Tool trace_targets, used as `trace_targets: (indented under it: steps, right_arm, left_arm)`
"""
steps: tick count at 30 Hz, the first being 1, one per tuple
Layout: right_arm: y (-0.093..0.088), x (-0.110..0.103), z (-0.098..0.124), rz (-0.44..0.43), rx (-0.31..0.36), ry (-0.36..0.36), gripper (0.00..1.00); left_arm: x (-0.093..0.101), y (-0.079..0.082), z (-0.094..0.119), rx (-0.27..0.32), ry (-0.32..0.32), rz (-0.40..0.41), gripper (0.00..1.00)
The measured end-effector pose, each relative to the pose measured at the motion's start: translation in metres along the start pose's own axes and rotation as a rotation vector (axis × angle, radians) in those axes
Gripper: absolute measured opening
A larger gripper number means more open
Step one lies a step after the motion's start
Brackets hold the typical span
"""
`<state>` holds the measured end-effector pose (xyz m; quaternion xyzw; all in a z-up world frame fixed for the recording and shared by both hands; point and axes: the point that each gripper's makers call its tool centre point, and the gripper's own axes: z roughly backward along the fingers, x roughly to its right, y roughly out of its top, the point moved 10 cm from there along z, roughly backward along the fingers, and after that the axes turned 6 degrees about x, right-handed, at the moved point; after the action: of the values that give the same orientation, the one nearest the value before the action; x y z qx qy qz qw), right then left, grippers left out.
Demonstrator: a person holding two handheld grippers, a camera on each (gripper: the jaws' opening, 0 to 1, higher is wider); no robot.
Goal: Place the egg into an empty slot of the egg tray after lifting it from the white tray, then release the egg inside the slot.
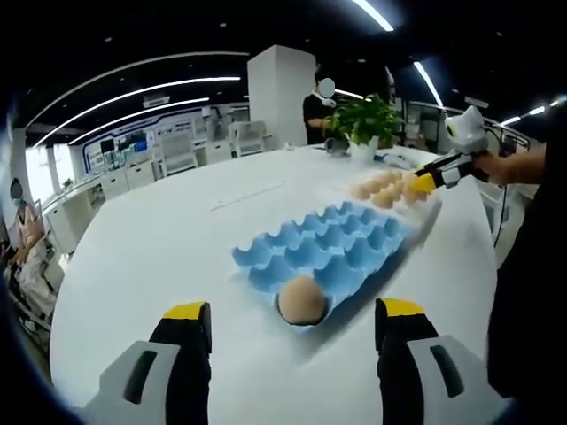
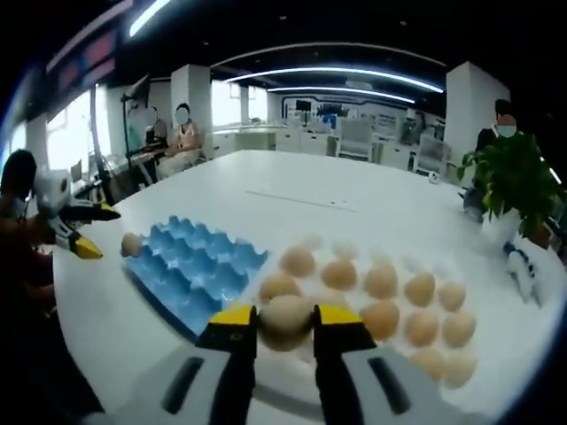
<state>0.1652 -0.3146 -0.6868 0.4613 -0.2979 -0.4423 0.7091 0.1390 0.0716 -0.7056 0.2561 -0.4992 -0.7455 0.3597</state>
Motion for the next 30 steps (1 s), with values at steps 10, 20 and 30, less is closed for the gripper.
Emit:
trace_targets:
  steps: [10,20,30]
  right_arm:
    - [0.015,-0.043,-0.026,0.024,0.025,0.153,0.24]
    - [0.029,-0.093,-0.056,0.082,0.042,0.321,0.24]
    - [0.031,-0.124,-0.076,0.126,0.031,0.426,0.24]
  left_arm:
    - [0.001,-0.001,-0.002,-0.003,-0.018,-0.014,0.75]
    - [-0.001,0.0,-0.001,0.011,-0.015,-0.032,0.75]
    - [-0.003,-0.001,0.001,0.008,-0.011,-0.042,0.75]
